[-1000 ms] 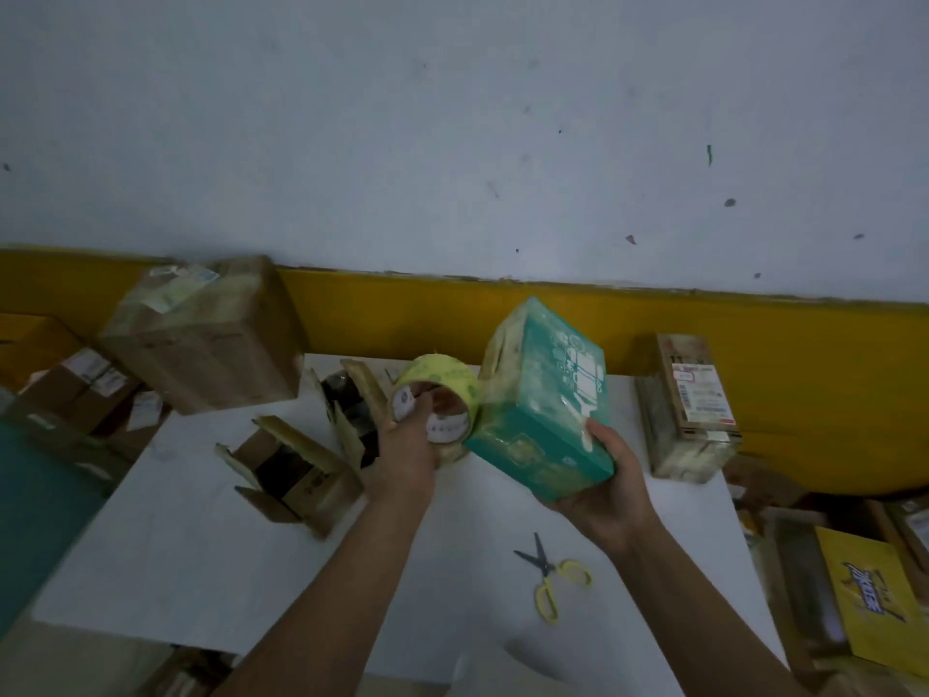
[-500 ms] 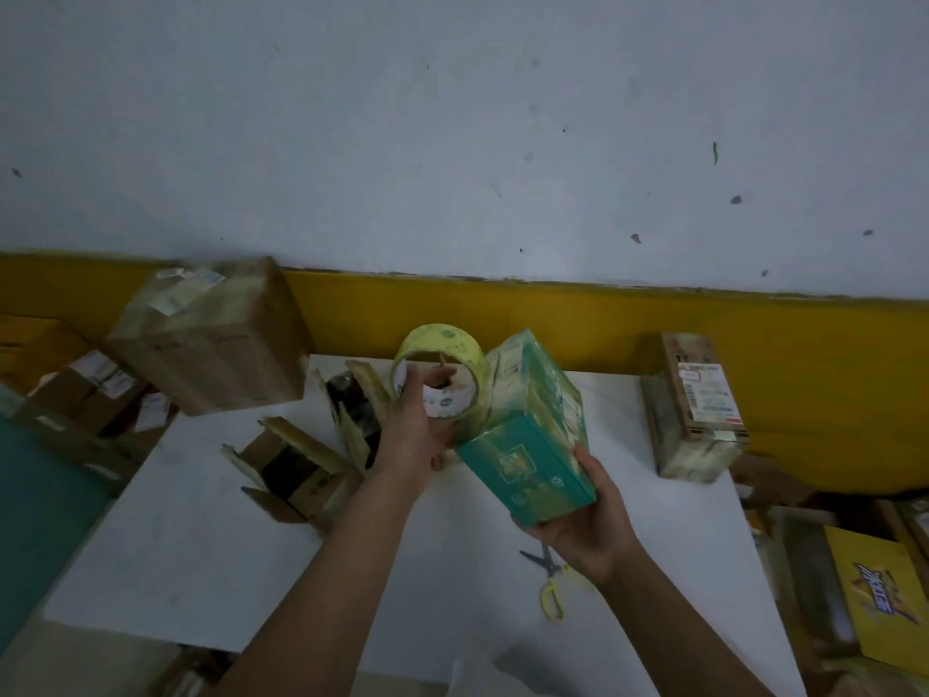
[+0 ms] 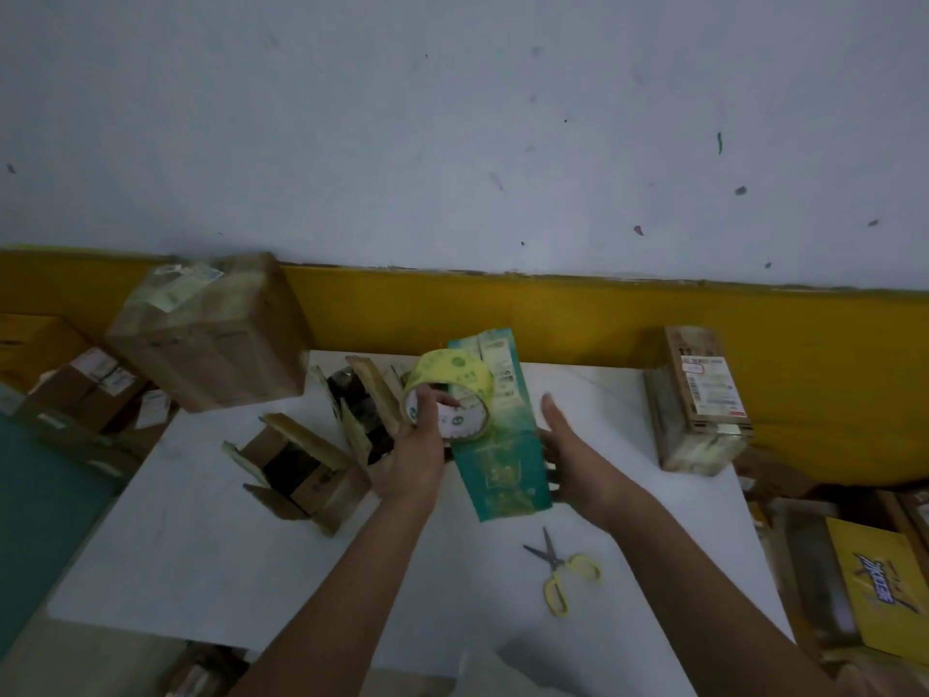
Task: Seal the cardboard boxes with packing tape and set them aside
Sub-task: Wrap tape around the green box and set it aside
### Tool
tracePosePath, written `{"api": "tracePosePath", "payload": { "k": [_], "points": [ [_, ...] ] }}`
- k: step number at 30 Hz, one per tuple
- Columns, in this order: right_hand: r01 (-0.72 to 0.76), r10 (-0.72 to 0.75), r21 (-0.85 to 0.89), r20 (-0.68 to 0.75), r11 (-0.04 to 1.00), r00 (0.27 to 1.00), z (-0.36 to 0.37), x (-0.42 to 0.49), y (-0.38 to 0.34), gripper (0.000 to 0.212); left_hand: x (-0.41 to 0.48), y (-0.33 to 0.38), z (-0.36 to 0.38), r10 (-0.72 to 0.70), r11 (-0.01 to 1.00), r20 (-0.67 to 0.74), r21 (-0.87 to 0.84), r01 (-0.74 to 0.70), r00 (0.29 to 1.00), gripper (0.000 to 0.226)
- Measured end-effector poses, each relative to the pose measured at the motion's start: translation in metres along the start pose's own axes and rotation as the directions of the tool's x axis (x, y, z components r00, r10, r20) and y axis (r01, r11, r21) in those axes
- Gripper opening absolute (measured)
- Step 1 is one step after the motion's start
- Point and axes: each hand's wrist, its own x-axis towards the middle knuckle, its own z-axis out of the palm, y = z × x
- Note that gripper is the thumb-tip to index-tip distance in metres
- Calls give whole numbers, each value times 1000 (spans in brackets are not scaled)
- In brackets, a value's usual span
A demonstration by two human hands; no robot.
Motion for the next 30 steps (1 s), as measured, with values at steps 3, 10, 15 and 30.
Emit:
{"api": "tracePosePath", "payload": {
  "k": [3, 10, 15, 30],
  "points": [
    [-109, 109, 12, 21, 994, 994, 7, 9, -5, 83, 0, -5, -2, -11, 998, -22, 69, 12, 1000, 52],
    [-151, 140, 262, 61, 953, 988, -16, 23, 21, 60, 26, -20, -44, 5, 992, -19, -129, -7, 1000, 10],
    [-94, 35, 373, 162, 923, 986, -16, 56, 54, 89, 36, -88, -50, -99, 995, -8, -31, 98, 995, 44],
    [47, -51, 271, 6, 961, 999, -25, 64, 143, 71, 32, -185, -117, -420, 776, 583, 628, -59, 695, 98]
  ]
}}
